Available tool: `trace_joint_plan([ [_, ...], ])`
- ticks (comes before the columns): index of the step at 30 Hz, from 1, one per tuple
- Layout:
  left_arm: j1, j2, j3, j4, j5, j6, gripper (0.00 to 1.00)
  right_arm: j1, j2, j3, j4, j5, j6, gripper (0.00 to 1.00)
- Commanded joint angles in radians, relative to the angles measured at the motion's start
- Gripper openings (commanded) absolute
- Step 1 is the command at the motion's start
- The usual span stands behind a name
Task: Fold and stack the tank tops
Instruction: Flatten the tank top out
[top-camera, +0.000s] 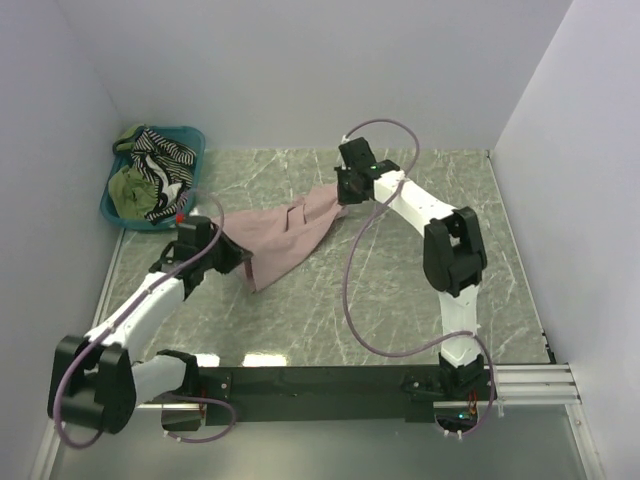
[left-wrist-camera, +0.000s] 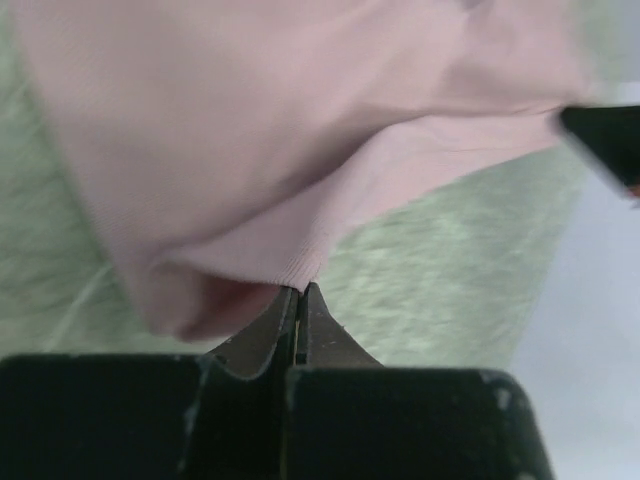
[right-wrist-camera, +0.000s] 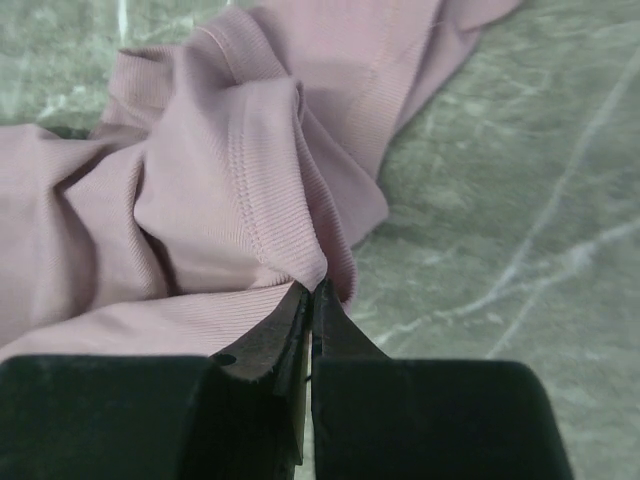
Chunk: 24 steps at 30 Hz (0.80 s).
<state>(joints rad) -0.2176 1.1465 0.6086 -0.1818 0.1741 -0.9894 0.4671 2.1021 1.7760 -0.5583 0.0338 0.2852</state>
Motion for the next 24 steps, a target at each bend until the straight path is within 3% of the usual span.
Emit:
trace_joint_plan([
  [1,-0.005,-0.092,0.131,-0.060,-0.022,0.051,0.01,-0.028,-0.169,-0.021,0.054,0.024,0.032,0.00],
  [10,-0.005,-0.186,0.387,-0.200,-0.028,0.121,0.01,-0.077,-0.497,-0.104,0.067,0.106,0.074,0.00],
  [17,-0.005,-0.241,0.566,-0.196,-0.001,0.175,0.01,-0.076,-0.792,-0.138,0.089,0.158,0.074,0.00],
  [24,-0.005,-0.263,0.746,-0.202,0.024,0.175,0.01,-0.064,-0.982,-0.124,0.086,0.179,0.045,0.00],
])
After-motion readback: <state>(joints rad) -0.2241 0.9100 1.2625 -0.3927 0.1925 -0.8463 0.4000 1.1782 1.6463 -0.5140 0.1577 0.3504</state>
